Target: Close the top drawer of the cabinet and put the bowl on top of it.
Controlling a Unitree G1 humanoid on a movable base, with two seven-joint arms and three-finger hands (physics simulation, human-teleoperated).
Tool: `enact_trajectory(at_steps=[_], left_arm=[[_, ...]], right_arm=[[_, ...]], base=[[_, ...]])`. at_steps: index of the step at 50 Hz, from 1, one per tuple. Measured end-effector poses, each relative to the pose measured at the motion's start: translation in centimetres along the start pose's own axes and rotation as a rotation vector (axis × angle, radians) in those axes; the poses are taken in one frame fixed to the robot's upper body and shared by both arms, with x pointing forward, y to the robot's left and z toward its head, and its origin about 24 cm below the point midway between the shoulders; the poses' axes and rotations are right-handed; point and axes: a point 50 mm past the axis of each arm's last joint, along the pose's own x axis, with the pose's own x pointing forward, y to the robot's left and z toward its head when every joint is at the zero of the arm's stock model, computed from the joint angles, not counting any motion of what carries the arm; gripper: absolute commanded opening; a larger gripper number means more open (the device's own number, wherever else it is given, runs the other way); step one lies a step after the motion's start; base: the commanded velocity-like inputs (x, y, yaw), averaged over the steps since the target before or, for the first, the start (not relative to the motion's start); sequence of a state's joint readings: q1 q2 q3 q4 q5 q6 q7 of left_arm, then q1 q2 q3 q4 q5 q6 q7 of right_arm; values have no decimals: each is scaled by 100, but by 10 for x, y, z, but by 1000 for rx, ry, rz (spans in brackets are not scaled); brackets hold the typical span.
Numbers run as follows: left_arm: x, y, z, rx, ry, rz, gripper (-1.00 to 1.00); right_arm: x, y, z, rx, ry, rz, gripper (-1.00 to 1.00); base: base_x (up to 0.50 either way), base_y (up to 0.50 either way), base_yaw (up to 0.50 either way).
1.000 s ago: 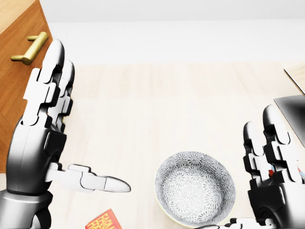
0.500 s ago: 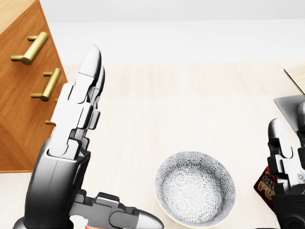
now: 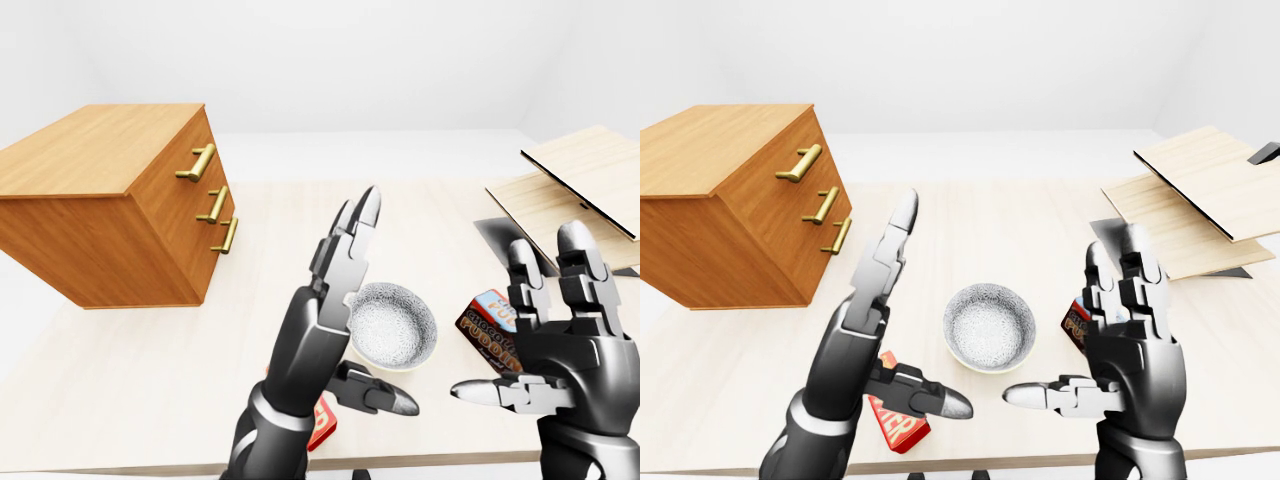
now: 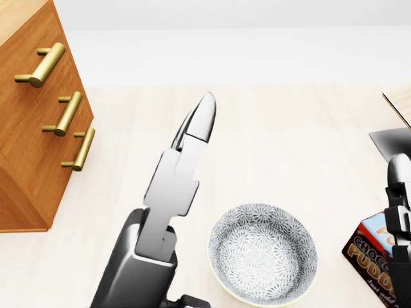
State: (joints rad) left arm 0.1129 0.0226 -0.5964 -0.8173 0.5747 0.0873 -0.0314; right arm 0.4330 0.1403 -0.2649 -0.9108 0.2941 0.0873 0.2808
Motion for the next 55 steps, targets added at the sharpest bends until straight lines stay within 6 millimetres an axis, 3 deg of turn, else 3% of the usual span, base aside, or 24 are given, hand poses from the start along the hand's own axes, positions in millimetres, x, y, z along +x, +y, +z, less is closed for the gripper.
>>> enact_trajectory(at_steps=[23, 55], left_arm=[[-5, -33, 7, 91, -4, -52, 100], [-15, -82, -11, 400, 23, -49, 100]], right_arm=[[-5, -10, 16, 15, -77, -45, 100], [-19, -25, 33, 9, -155, -115, 100]], base=[[0, 0, 0], [0, 0, 0]])
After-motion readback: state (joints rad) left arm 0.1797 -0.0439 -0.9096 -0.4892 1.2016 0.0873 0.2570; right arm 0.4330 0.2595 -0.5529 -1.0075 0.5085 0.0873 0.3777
